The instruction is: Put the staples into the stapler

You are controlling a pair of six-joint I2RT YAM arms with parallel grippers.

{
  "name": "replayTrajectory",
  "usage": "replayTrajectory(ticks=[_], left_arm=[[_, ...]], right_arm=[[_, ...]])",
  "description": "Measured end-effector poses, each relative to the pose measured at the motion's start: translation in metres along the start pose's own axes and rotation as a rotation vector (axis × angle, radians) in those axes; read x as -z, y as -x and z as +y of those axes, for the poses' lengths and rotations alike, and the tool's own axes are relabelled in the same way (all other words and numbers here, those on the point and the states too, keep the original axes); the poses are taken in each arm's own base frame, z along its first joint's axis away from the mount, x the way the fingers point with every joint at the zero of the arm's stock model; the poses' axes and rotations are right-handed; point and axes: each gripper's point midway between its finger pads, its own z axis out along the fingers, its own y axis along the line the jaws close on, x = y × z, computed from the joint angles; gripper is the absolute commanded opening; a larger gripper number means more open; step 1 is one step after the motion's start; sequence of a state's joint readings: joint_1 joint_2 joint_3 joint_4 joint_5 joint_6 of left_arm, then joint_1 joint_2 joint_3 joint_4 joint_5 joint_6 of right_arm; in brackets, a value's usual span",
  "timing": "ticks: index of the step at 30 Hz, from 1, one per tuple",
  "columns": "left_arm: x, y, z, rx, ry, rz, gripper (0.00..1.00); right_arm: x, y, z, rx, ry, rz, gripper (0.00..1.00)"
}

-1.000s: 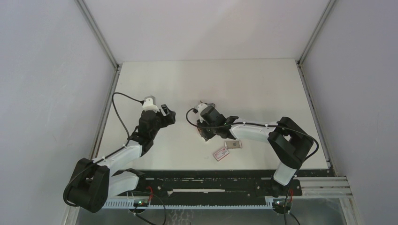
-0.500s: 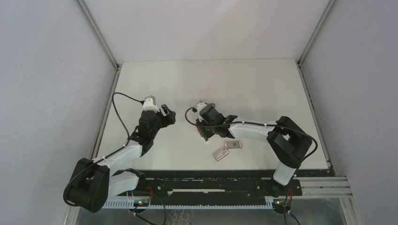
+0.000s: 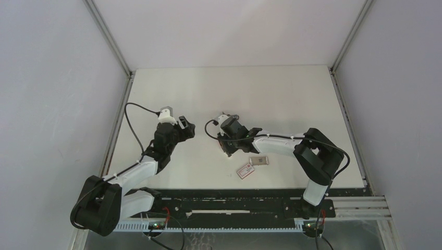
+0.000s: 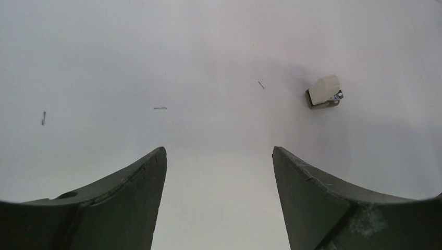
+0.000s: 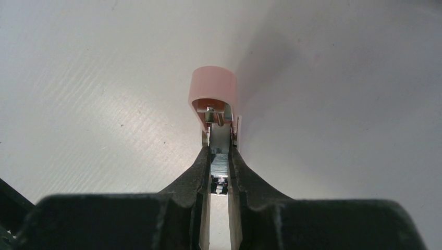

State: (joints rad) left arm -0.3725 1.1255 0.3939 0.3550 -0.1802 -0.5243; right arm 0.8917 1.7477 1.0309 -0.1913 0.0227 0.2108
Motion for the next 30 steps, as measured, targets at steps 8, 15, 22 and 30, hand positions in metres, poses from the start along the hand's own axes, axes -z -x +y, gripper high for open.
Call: replayTrajectory(ticks=[8, 15, 22, 30], left_arm=[[0.0000, 0.0000, 0.0000, 0.000, 0.000, 0.000, 0.79], [0.0000, -0.0002, 0.0001, 0.000, 0.001, 0.001, 0.79], [0.0001, -0.0004, 0.0003, -0.001, 0.001, 0.002, 0.79], [0.0001, -0.0006, 0.0005, -0.001, 0.002, 0.002, 0.79]], right_arm=[[-0.0011, 0.0008, -0.0013, -0.003, -0.009, 0.000, 0.04], [-0.0014, 0.0013, -0.0032, -0.002, -0.022, -0.002, 0.04], [-0.0015, 0.0015, -0.0052, -0.001, -0.033, -0.004, 0.04], [0.0000, 0.0003, -0.0037, 0.002, -0.033, 0.007, 0.04]])
